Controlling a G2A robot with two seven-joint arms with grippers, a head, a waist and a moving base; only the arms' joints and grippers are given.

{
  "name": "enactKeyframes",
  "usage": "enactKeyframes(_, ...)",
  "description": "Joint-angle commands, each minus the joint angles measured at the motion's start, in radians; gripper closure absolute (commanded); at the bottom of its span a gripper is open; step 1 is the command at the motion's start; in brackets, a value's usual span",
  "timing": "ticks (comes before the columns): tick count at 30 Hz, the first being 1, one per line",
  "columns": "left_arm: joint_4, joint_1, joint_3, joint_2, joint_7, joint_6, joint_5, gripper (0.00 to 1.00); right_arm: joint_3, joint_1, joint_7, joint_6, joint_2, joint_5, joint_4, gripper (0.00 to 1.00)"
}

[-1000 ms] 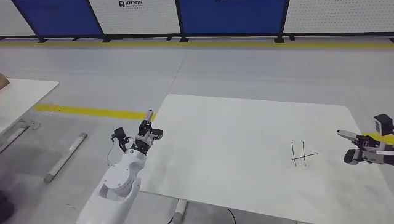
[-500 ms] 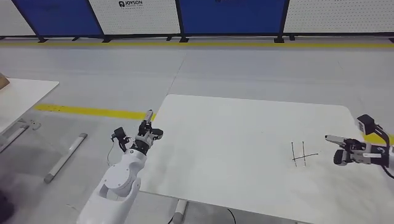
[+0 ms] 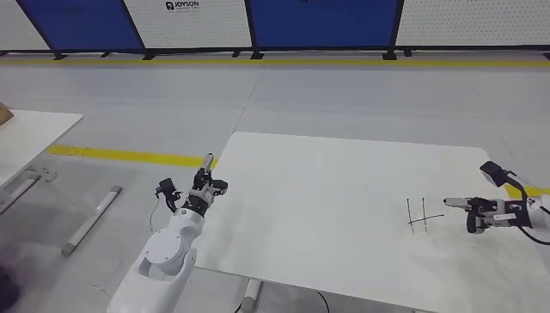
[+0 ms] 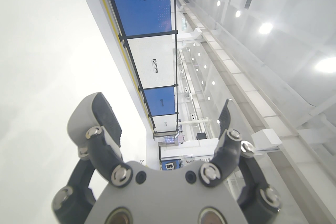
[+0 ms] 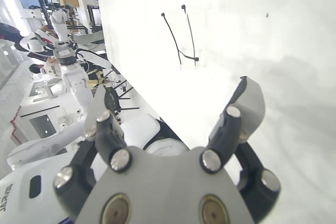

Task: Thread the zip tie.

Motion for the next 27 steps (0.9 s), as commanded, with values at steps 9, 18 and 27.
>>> enactKeyframes(9, 0.0, 0.0, 0.0, 0.0, 0.0, 0.0, 0.0, 0.0, -0.009, -0.012, 0.0, -0.019, -0.003, 0.021, -0.014, 0.0)
enactKeyframes(18, 0.0, 0.0, 0.0, 0.0, 0.0, 0.0, 0.0, 0.0, -0.106, 0.014, 0.0, -0.167, -0.014, 0.212, 0.089, 0.0)
enactKeyframes(27, 0.0, 0.0, 0.0, 0.0, 0.0, 0.0, 0.0, 0.0, -0.228, 0.063, 0.0, -0.167, -0.04, 0.325, 0.168, 0.0)
